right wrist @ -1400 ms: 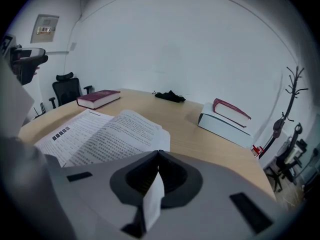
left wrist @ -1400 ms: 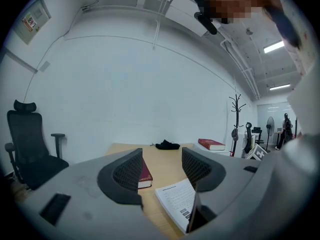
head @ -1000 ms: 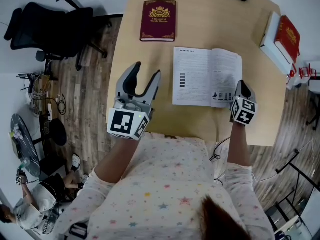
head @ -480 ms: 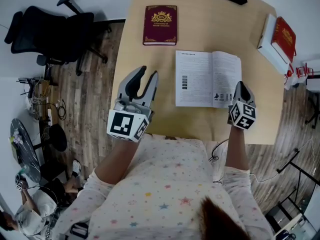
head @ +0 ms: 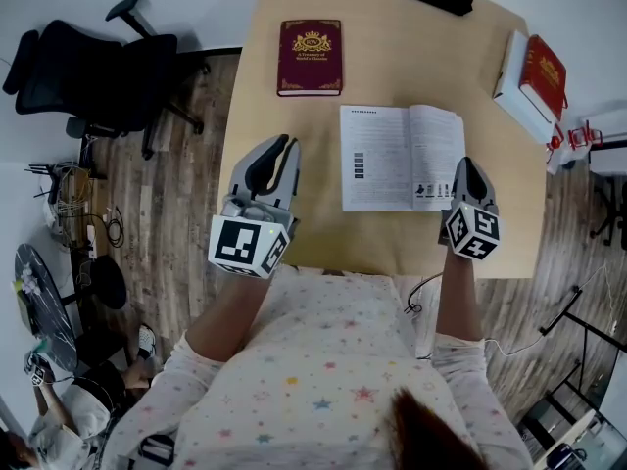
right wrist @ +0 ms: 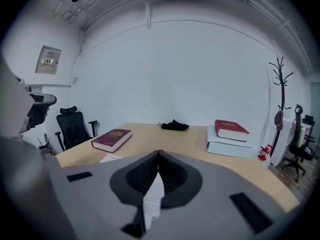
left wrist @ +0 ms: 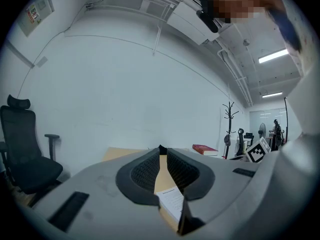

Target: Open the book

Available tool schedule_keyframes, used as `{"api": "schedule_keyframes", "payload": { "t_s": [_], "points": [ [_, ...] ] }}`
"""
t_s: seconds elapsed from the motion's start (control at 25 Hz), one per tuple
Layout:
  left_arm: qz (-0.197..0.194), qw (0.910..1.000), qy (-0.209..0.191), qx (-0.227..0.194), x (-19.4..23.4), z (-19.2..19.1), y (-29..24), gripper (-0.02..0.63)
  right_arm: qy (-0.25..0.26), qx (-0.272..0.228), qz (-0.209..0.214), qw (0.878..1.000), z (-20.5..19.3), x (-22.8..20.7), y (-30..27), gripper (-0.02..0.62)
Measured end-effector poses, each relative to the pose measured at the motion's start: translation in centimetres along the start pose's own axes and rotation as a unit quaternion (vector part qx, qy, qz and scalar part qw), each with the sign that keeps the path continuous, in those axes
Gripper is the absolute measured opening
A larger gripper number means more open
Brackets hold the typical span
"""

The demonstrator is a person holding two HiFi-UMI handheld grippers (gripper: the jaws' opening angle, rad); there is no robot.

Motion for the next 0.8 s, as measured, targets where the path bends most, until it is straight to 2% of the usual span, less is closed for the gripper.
{"api": "schedule_keyframes", "payload": {
  "t_s": [0.24,0.44,0.8],
  "points": [
    [-0.001,1.0,0.001,-0.003,0.2,0.5,0.2,0.046,-0.014,-0.017,0.014,1.0,2.1,1.0,1.2,0.0],
    [0.001,1.0,-0.002,-0.001,0.3,0.8,0.0,0.044,-0.035,-0.02,0.048,0.998,3.8,2.0,2.0,0.0],
    [0.002,0.9999,-0.006,-0.013,0.2,1.8,0.0,0.044,-0.015,-0.051,0.073,0.996,7.1,3.9,4.0,0.0]
  ]
}}
Point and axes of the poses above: the fingertips, and each gripper's own axes: y backward along the fingers, x to its left, z out of its top, the point moved 1 cm from there along y, backward along the fingers, and after that the axes turned 12 degrees about -z, right-handed, at the moved point
